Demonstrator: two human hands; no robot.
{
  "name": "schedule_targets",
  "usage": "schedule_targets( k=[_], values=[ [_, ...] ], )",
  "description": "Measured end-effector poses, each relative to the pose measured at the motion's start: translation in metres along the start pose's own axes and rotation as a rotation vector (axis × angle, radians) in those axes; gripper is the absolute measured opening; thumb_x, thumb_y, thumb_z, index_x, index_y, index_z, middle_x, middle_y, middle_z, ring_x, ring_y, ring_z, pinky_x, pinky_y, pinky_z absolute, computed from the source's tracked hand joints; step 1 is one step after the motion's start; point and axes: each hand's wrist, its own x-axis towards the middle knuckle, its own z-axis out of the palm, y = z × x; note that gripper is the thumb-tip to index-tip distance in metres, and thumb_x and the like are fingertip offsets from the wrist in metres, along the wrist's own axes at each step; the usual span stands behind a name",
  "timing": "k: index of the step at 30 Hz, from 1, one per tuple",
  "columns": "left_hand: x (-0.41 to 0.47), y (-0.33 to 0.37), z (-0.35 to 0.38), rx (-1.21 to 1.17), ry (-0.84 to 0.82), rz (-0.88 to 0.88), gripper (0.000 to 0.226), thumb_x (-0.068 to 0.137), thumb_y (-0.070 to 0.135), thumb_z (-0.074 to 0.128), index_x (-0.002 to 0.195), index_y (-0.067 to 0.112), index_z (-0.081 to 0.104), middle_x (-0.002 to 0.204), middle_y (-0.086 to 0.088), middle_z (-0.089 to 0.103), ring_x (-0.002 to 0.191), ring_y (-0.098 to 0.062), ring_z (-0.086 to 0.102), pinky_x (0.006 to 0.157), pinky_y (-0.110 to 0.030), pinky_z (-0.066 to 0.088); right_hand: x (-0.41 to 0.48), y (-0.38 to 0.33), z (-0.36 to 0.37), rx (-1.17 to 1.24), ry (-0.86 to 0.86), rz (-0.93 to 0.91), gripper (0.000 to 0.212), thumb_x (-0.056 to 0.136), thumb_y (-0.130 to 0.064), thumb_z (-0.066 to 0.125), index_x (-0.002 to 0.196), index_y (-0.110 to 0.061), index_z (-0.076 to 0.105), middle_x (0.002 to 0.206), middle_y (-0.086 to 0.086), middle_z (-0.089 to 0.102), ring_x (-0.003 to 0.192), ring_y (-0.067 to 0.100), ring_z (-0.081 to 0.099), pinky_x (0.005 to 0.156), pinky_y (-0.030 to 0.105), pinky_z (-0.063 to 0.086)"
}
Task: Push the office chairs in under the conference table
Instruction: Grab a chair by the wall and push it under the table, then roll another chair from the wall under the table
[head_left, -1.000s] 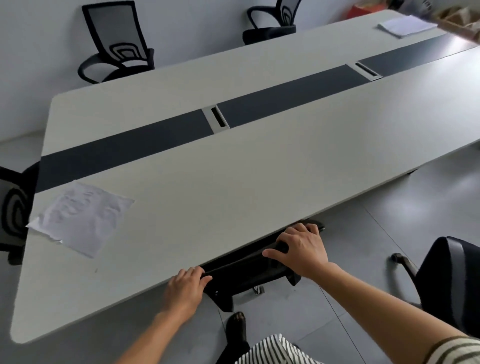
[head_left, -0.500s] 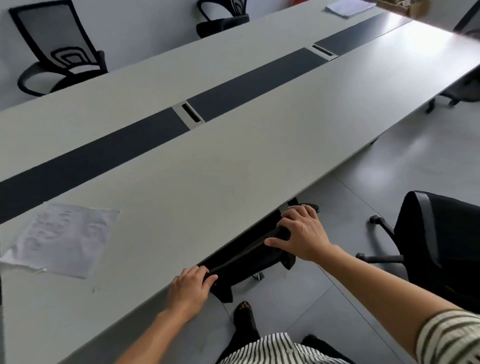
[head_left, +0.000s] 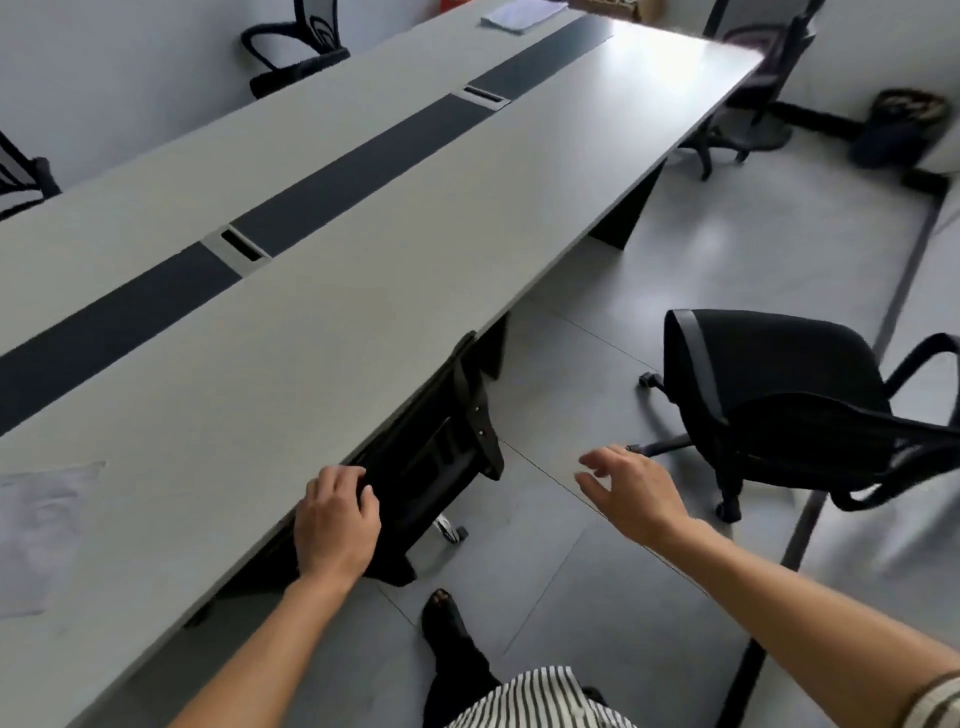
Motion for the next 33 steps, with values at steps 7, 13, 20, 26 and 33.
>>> schedule_targets(
  k=[7,13,20,26,33],
  values=[
    [-0.045,0.153,0.039,-0.286,-0.320,0.251,0.013,0.087,0.025,0.057,0.096,0.021,0.064,0.068,0.011,0.062,0.068,-0.012,0.060,0.066,-0.034,0.051,-0.099,0.111,-0.032,0.181,0.170,0.267,0.017,0.086,-0.033,0.060,0.094,-0.022,0.070,0.081,-0.012,0.069,0.069,0.004,0.063,0.067,0.033,0.055],
    [-0.055,0.248,0.072,-0.390,-0.485,0.435,0.010,0.087,0.024,0.059,0.093,0.020,0.066,0.067,0.011,0.063,0.063,-0.006,0.060,0.063,-0.029,0.052,-0.150,0.182,-0.053,0.302,0.307,0.485,0.015,0.087,-0.028,0.062,0.095,-0.020,0.071,0.078,-0.015,0.065,0.068,0.000,0.062,0.062,0.019,0.051],
    [-0.015,0.367,0.114,-0.409,-0.582,0.689,0.006,0.086,0.022,0.060,0.089,0.023,0.065,0.066,0.013,0.063,0.065,-0.006,0.061,0.063,-0.030,0.053,-0.146,0.254,-0.087,0.346,0.498,0.754,0.016,0.086,-0.025,0.064,0.098,-0.019,0.072,0.083,-0.008,0.071,0.073,0.008,0.065,0.067,0.025,0.052],
    [0.009,0.480,0.155,-0.375,-0.649,0.944,0.011,0.086,0.022,0.058,0.095,0.022,0.064,0.085,0.009,0.063,0.075,-0.008,0.057,0.069,-0.029,0.051,-0.115,0.304,-0.146,0.305,0.672,0.880,0.016,0.087,-0.024,0.064,0.099,-0.017,0.072,0.088,0.000,0.074,0.073,0.014,0.063,0.068,0.027,0.049],
    [0.004,0.570,0.225,-0.108,-0.714,1.082,0.040,0.086,0.045,0.053,0.119,0.022,0.052,0.117,0.007,0.051,0.105,-0.014,0.047,0.089,-0.027,0.039,-0.073,0.384,-0.197,0.188,0.764,0.897,0.017,0.085,-0.020,0.063,0.101,-0.018,0.069,0.102,0.002,0.069,0.097,0.022,0.062,0.078,0.034,0.047]
  ],
)
